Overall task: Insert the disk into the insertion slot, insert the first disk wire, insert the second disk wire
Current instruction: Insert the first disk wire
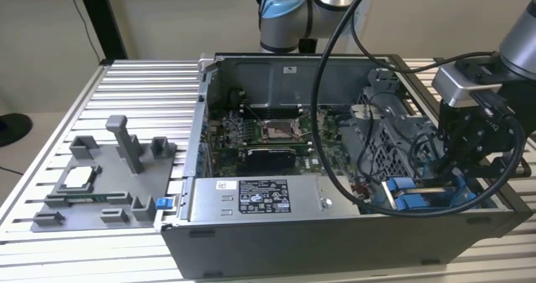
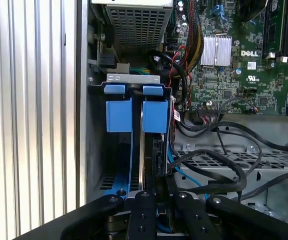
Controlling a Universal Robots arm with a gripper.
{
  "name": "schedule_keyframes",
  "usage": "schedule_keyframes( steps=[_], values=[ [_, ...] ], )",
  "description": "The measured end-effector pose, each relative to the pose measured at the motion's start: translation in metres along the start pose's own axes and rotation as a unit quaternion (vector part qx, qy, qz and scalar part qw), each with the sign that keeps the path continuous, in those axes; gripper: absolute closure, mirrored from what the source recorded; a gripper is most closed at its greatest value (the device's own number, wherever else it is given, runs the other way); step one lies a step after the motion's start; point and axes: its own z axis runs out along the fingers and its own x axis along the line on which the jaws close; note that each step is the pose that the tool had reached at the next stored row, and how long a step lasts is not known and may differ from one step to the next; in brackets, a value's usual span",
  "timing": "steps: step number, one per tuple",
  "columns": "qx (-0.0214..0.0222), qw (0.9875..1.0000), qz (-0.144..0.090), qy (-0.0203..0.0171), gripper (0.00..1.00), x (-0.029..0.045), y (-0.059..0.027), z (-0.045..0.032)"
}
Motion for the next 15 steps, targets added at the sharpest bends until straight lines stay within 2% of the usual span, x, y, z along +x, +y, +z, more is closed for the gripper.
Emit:
schedule_keyframes(
  steps=[15],
  values=[
    [0.0000, 1.0000, 0.000, -0.0001, 1.00, -0.0004, 0.0000, 0.0029]
  ],
)
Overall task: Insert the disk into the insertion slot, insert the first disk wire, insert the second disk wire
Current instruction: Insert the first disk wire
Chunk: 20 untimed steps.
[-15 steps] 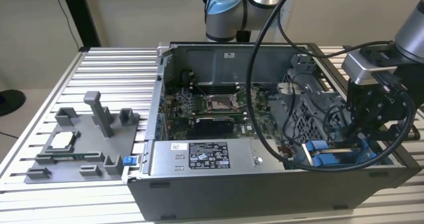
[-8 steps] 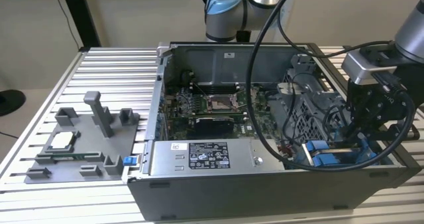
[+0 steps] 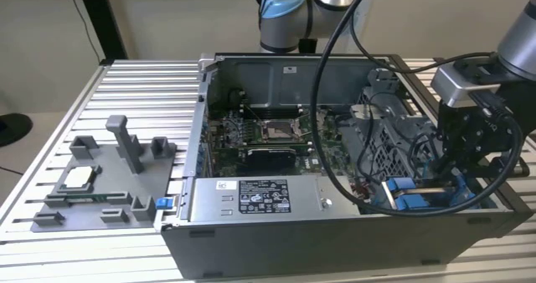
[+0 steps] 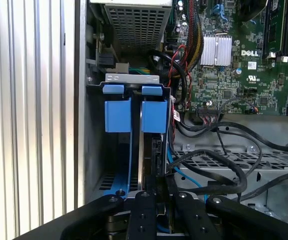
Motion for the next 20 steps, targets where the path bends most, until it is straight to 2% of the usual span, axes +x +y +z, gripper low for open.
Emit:
schedule_keyframes(
  steps=[20],
  values=[
    [0.0000, 1.0000, 0.000, -0.0006, 1.00, -0.0001, 0.0000, -0.0030]
  ],
)
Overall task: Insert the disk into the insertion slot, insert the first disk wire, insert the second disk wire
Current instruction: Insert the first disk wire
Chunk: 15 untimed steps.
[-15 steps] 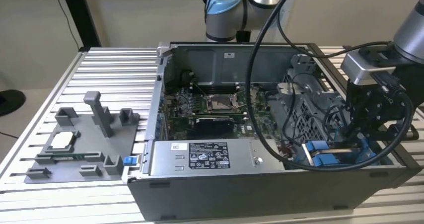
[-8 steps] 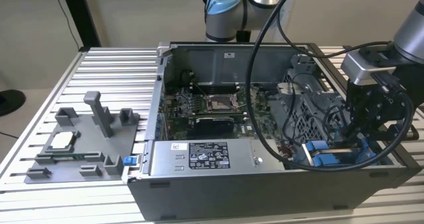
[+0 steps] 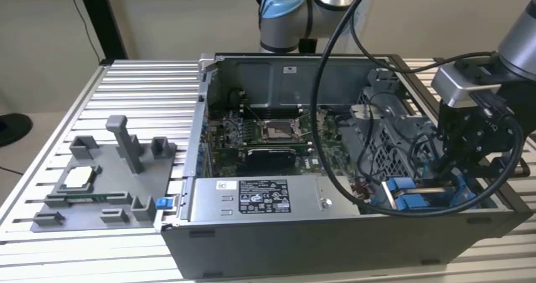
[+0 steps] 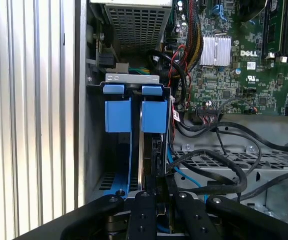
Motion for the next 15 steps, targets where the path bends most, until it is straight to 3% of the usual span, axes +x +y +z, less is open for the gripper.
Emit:
schedule_keyframes(
  steps=[8, 12, 15],
  values=[
    [0.0001, 1.0000, 0.000, -0.0004, 1.00, -0.0004, 0.0000, -0.0008],
    [0.0000, 1.0000, 0.000, -0.0021, 1.00, -0.0004, 0.0000, -0.0007],
    [0.0000, 1.0000, 0.000, -0.0053, 1.00, -0.0004, 0.0000, -0.0007]
  ],
)
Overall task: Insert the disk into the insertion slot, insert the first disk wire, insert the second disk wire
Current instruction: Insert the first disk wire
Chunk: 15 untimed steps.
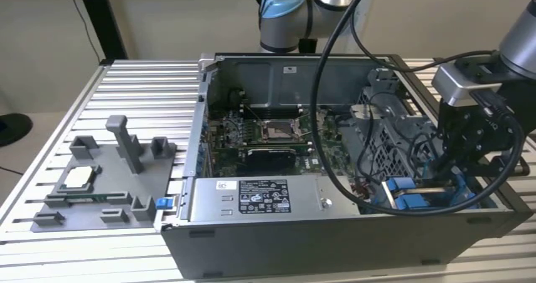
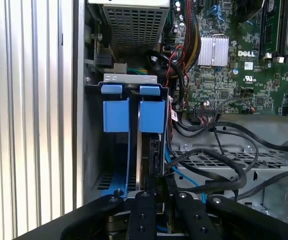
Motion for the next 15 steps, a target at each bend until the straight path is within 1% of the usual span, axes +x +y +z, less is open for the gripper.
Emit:
schedule_keyframes(
  steps=[2, 9, 15],
  values=[
    [0.0000, 1.0000, 0.000, -0.0006, 1.00, 0.0000, 0.0000, 0.0002],
    [-0.0003, 1.0000, 0.000, -0.0006, 1.00, 0.0014, 0.0000, 0.0006],
    [-0.0003, 1.0000, 0.000, -0.0005, 1.00, 0.0017, -0.0002, 0.0034]
  ],
)
